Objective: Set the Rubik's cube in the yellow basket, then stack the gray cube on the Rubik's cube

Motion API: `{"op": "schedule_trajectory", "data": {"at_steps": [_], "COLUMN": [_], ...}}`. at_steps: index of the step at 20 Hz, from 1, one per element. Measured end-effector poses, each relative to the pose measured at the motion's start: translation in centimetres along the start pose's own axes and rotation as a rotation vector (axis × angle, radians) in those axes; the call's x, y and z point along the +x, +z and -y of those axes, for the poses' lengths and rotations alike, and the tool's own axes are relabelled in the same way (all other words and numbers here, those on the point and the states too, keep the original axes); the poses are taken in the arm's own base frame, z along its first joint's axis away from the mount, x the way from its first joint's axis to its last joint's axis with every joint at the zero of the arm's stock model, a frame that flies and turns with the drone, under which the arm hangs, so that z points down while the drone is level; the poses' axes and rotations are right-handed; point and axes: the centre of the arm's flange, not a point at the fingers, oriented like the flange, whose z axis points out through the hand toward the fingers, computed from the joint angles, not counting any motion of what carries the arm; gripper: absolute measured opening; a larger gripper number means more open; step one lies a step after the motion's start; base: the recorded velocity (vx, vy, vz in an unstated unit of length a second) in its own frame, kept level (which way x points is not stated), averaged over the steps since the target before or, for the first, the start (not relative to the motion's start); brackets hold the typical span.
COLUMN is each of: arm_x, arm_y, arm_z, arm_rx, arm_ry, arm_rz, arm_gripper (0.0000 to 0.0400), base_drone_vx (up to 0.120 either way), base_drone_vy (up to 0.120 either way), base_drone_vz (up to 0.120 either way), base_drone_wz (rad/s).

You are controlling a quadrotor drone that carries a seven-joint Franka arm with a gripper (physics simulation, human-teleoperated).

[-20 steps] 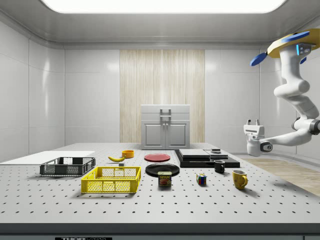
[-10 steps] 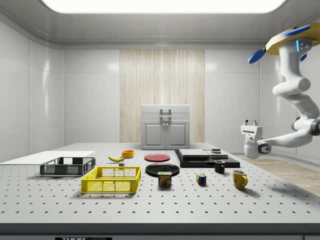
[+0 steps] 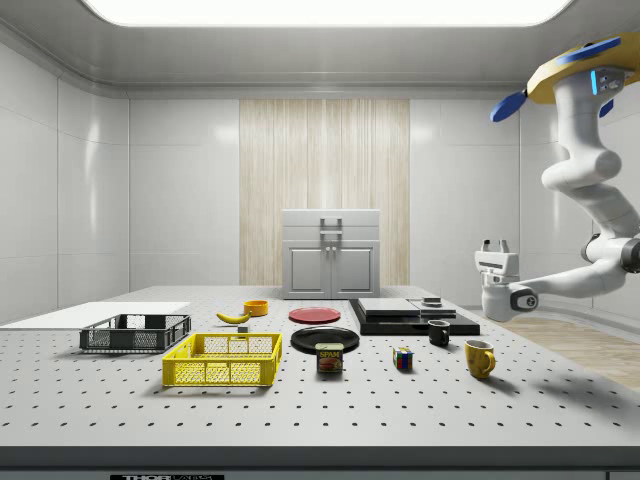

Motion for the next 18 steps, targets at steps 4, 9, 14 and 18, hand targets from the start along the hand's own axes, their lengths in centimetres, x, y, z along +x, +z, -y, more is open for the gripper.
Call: {"op": "schedule_trajectory", "data": {"at_steps": [4,9,14,18], "arm_x": [-0.1,-0.3,-0.7,-1.3], "arm_y": [0.0,0.0,0.0,0.2], "arm_z": [0.0,0.2,0.5,1.1], "arm_rx": [-0.004,-0.017,-0.052,-0.113], "arm_ry": [0.0,0.0,-0.001,-0.002], "arm_rz": [-0.008,-0.027,-0.067,-0.132], "arm_gripper": [0.04,0.04,0.04,0.04], "base_drone_vx": [0.12,0.12,0.12,0.12], "base_drone_vy": [0.1,0.0,0.0,0.0], "base_drone_vz": [0.0,0.0,0.0,0.0], "base_drone_wz": [0.0,0.0,0.0,0.0]}}
